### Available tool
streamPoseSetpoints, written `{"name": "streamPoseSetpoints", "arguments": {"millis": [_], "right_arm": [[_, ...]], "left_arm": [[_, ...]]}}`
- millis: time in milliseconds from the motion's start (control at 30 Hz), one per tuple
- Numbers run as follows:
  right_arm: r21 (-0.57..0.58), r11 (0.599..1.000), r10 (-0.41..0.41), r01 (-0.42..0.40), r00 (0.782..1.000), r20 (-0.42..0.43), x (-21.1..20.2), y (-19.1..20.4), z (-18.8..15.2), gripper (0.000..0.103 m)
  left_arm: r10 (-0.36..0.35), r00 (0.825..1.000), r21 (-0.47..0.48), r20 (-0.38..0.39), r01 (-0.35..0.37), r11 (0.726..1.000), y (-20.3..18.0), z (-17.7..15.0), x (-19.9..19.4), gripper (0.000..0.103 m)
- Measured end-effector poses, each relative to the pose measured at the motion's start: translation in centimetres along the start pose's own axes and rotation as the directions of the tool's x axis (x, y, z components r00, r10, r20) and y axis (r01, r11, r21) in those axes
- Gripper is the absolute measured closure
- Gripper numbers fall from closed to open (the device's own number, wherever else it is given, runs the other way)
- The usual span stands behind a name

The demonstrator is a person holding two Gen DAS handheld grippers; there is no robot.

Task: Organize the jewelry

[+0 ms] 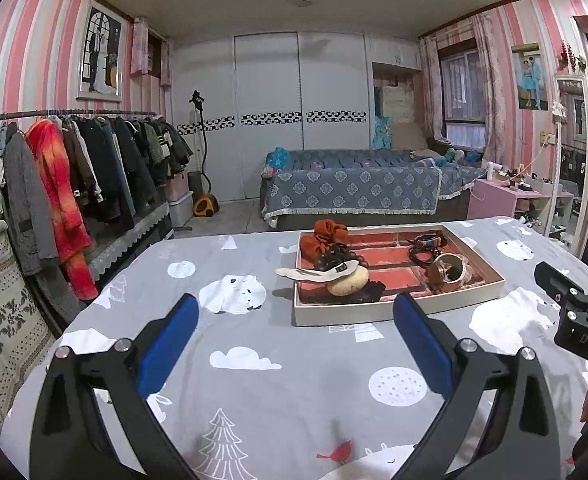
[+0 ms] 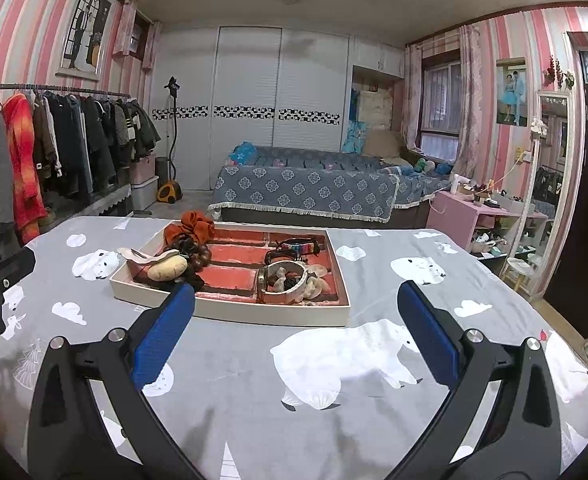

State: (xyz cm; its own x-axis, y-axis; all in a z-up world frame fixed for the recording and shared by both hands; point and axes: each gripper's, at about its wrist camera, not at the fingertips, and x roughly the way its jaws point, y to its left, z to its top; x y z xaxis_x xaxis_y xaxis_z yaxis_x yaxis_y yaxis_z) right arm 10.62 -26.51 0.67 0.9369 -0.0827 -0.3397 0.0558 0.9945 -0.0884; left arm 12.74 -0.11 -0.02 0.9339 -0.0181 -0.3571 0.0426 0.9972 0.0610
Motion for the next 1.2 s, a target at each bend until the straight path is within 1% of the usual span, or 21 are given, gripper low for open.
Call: {"name": "streamPoseSetpoints", "arguments": {"millis": [233,1200], "right_arm": [[0.003,1.000,-0.004,0.004,1.000,-0.006,0.06,-0.07,-0.01,0.004],[0.010,1.000,-0.019,0.019,1.000,-0.025,0.78,-0.21,-0.53,0.004]], "left_arm": [[0.013,1.000,-0.001,0.005,-0.013,1.000,0.02,0.02,-0.03,0.007],[0.010,1.000,-0.008,-0.006,-0.010,1.000,0.35,0.01,0.21,0.007]]}}
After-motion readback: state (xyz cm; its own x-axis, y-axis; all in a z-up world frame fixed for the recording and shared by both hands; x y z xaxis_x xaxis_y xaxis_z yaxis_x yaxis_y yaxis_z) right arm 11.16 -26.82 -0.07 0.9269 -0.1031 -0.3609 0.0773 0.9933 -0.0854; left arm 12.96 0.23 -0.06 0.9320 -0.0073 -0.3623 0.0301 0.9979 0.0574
